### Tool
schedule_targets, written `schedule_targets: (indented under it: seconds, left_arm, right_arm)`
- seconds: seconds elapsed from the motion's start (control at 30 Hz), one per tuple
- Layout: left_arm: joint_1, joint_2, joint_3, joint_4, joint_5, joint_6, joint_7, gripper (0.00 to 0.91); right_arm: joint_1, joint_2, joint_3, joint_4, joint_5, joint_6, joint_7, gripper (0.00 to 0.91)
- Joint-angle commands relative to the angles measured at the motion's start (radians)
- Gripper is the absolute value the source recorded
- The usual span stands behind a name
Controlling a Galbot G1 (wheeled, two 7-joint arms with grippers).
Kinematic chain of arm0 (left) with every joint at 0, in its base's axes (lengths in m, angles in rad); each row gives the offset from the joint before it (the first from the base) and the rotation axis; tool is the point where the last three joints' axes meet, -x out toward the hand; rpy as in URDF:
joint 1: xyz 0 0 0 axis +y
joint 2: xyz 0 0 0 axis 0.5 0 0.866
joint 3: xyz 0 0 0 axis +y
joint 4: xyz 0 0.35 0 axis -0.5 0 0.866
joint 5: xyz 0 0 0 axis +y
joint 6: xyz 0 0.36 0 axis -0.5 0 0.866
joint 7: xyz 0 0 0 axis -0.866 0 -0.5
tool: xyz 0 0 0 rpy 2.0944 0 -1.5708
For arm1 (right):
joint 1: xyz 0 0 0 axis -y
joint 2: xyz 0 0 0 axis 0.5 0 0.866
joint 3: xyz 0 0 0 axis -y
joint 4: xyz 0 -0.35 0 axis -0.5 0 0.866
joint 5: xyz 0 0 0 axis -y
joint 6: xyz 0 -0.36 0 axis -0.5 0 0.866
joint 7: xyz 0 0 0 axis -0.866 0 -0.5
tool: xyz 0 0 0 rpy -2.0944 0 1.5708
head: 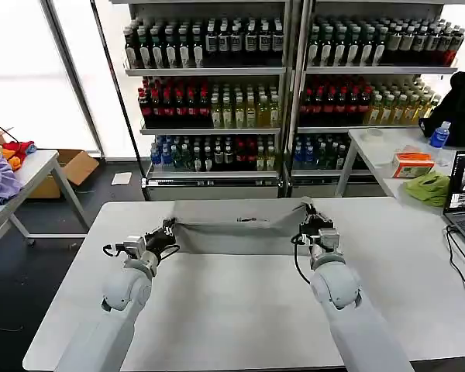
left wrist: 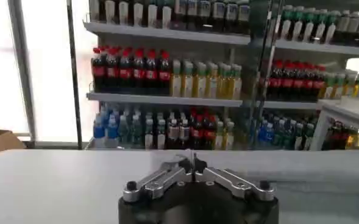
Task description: Fold and organize the clothes.
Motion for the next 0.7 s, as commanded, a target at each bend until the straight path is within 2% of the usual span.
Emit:
schedule_targets:
  seconds: [0.03, 0.23, 0.27, 0.3, 0.33, 0.43, 0.5, 0.6, 0.7]
  left_arm:
    - [-0.044, 0.001, 0.027, 0.073, -0.002, 0.036, 0.002, 0.000]
    - [-0.060, -0.003, 0.041, 0.076, 0.000, 0.080, -0.001, 0.000]
    - [-0.062, -0.003, 0.041, 0.077, 0.002, 0.084, -0.002, 0.232]
    - [-0.062, -0.006, 0.041, 0.076, 0.002, 0.092, -0.006, 0.564]
    - [-0.062, -0.007, 0.041, 0.075, 0.003, 0.099, -0.015, 0.907]
    - [-0.061, -0.008, 0.039, 0.065, 0.002, 0.117, -0.034, 0.907]
    - [-0.055, -0.006, 0.037, 0.044, -0.001, 0.133, -0.048, 0.907]
    - [-0.043, 0.002, 0.035, 0.008, -0.015, 0.165, -0.065, 0.907]
    - [-0.032, 0.008, 0.034, -0.028, -0.032, 0.189, -0.080, 0.907]
  right_arm:
    - [0.062, 0.004, -0.036, -0.110, 0.002, -0.023, -0.011, 0.000]
    - [0.058, 0.021, -0.032, -0.134, 0.003, -0.045, -0.002, 0.000]
    - [0.057, 0.025, -0.031, -0.136, 0.003, -0.048, 0.003, 0.302]
    - [0.056, 0.031, -0.029, -0.137, 0.009, -0.072, 0.016, 0.736]
    - [0.055, 0.035, -0.028, -0.139, 0.015, -0.082, 0.023, 0.907]
    - [0.059, 0.049, -0.025, -0.132, 0.079, -0.108, 0.079, 0.907]
    - [0.065, 0.065, -0.021, -0.119, 0.154, -0.137, 0.148, 0.907]
    - [0.070, 0.080, -0.018, -0.106, 0.207, -0.132, 0.191, 0.907]
    - [0.070, 0.083, -0.020, -0.081, 0.219, -0.103, 0.202, 0.907]
